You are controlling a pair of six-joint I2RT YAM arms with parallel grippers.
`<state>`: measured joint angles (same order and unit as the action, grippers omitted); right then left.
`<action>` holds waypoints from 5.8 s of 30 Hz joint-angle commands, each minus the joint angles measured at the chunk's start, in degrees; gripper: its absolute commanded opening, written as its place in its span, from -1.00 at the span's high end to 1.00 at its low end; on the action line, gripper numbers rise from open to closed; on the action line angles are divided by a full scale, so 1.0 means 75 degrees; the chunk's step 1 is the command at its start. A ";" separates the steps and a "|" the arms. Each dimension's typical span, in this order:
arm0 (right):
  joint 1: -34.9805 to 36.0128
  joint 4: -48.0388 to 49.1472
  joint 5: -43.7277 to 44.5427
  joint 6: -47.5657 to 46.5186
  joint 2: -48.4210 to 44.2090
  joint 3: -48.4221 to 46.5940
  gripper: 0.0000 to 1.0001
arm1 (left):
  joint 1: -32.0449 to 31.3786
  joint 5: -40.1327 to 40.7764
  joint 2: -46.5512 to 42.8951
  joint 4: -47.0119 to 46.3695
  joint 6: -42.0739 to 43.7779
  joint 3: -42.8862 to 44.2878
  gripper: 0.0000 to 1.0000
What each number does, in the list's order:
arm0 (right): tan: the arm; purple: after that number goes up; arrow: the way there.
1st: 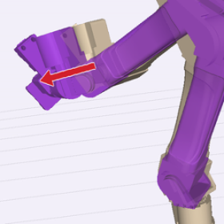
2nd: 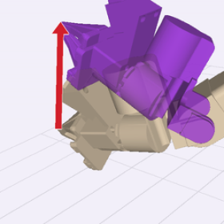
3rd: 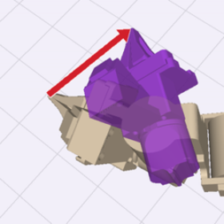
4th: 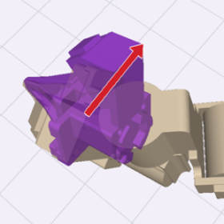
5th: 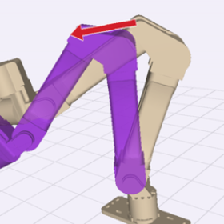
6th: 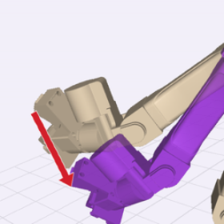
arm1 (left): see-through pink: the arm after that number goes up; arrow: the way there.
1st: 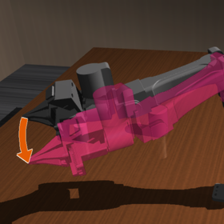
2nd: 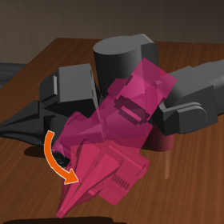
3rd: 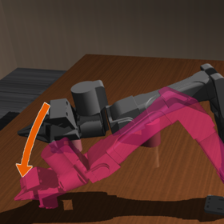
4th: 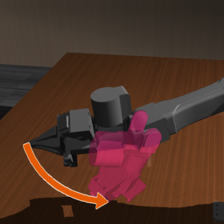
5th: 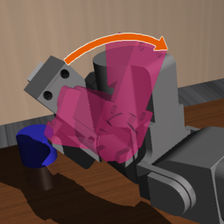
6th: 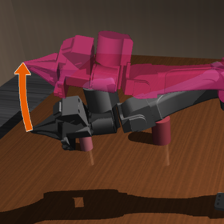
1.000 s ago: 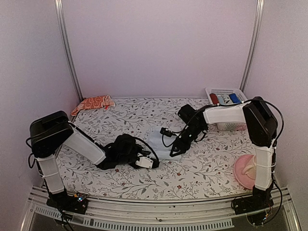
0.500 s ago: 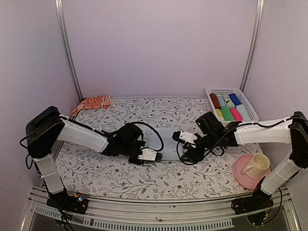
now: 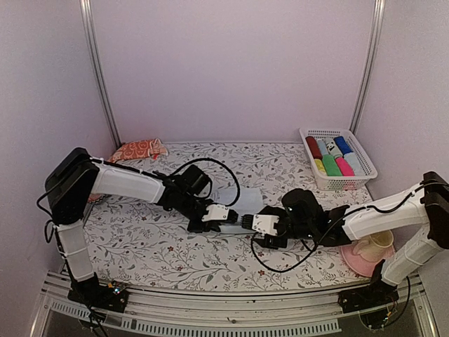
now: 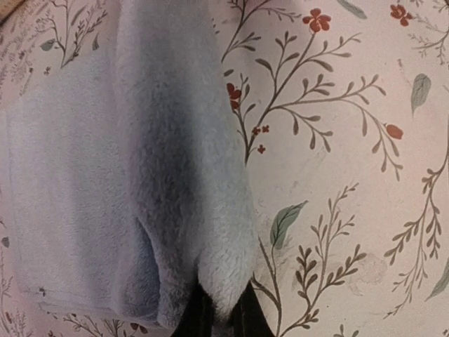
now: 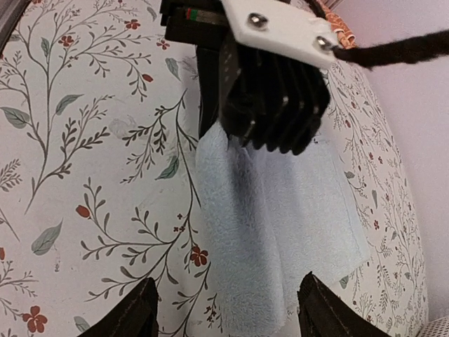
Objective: Roll the towels
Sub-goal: Roll the towel at the center of the board.
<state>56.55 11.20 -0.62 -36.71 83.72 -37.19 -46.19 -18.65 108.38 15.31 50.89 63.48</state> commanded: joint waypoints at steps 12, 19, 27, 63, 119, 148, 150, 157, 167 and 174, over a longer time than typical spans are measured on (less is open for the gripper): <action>0.0346 0.0790 0.1733 -0.1041 0.1961 -0.0795 -0.37 | 0.0395 -0.1040 0.0947 0.2086 -0.0189 0.0581 1.00; 0.0342 0.0814 0.2007 -0.1175 0.2180 -0.0888 -0.37 | 0.0414 -0.0997 0.0993 0.2192 -0.0131 0.0611 1.00; 0.0343 0.0909 0.2112 -0.1301 0.2153 -0.0847 -0.36 | 0.0424 -0.0935 0.1053 0.2378 -0.0097 0.0693 1.00; -0.0328 -0.3238 -0.0091 0.0793 0.3150 -0.3142 0.73 | 0.0780 -0.0243 -0.1197 0.0491 -0.0399 -0.0890 -0.10; -0.2178 -0.7166 -0.4722 0.1323 0.5487 -0.6367 0.73 | -0.0919 0.2426 -0.0803 -0.7924 0.2352 -0.4352 -0.10; -0.2378 -0.7271 -0.4178 0.1175 0.4944 -0.6501 0.27 | -0.0779 0.2542 -0.0396 -0.5330 0.1854 -0.3293 1.00; -0.2378 -0.7038 -0.3852 0.1283 0.4461 -0.6255 0.12 | -0.0760 0.2384 -0.0594 -0.4547 0.1477 -0.3080 1.00; -0.2327 -0.5215 -0.2511 0.1699 0.2582 -0.4386 -0.18 | -0.0452 0.1317 -0.0705 -0.2167 0.0473 -0.2198 1.00; -0.1007 -0.2107 -0.0921 0.0703 0.0576 -0.1526 -0.37 | -0.0016 0.0194 -0.0258 -0.0177 -0.0155 -0.1026 1.00; -0.0327 -0.0260 -0.0513 -0.0352 -0.0028 -0.0523 -0.42 | 0.0355 -0.0650 0.0172 0.1041 -0.0359 -0.0146 1.00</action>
<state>51.99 -2.83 -8.51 -33.63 85.41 -43.35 -45.08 -17.82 106.48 11.55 50.43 60.03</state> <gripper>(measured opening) 0.703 0.052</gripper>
